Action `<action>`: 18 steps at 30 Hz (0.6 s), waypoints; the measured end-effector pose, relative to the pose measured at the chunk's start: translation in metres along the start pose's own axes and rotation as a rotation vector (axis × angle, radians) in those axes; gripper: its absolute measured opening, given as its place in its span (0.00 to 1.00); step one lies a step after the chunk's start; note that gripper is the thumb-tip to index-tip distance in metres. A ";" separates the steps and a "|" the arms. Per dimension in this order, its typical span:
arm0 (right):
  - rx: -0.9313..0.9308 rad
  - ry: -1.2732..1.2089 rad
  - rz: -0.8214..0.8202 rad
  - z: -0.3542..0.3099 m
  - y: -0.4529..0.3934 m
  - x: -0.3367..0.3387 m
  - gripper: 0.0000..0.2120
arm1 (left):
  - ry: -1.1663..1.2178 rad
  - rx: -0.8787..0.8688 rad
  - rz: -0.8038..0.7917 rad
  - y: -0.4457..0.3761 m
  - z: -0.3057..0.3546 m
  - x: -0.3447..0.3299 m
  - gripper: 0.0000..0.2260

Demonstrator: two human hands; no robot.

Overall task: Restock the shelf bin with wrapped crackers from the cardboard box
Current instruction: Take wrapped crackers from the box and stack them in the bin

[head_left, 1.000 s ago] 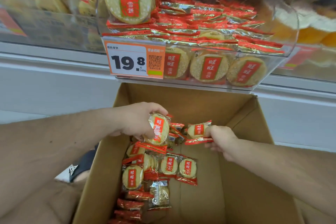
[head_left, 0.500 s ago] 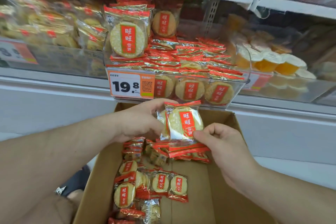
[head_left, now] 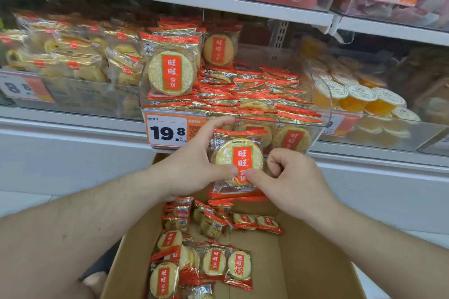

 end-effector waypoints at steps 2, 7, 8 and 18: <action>-0.093 -0.127 -0.018 0.004 -0.007 -0.001 0.22 | -0.026 -0.026 -0.046 -0.001 0.006 0.001 0.40; -0.332 -0.558 -0.333 -0.005 -0.002 -0.019 0.20 | -0.144 -0.100 -0.145 0.003 0.020 0.000 0.47; -0.323 -0.569 -0.362 -0.009 0.000 -0.020 0.15 | -0.173 -0.103 -0.148 0.004 0.022 0.000 0.48; -0.315 -0.643 -0.214 -0.032 -0.038 0.003 0.14 | 0.030 -0.228 0.343 0.000 0.054 0.047 0.34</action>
Point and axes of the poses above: each hand's wrist, its own y-axis away from the middle knuckle, its own x-axis out of the back of the hand, z = x × y, the point moved 8 cm from there along -y, towards the middle knuckle, and after that the axes turned 10 degrees about z, right-handed, at the moved point
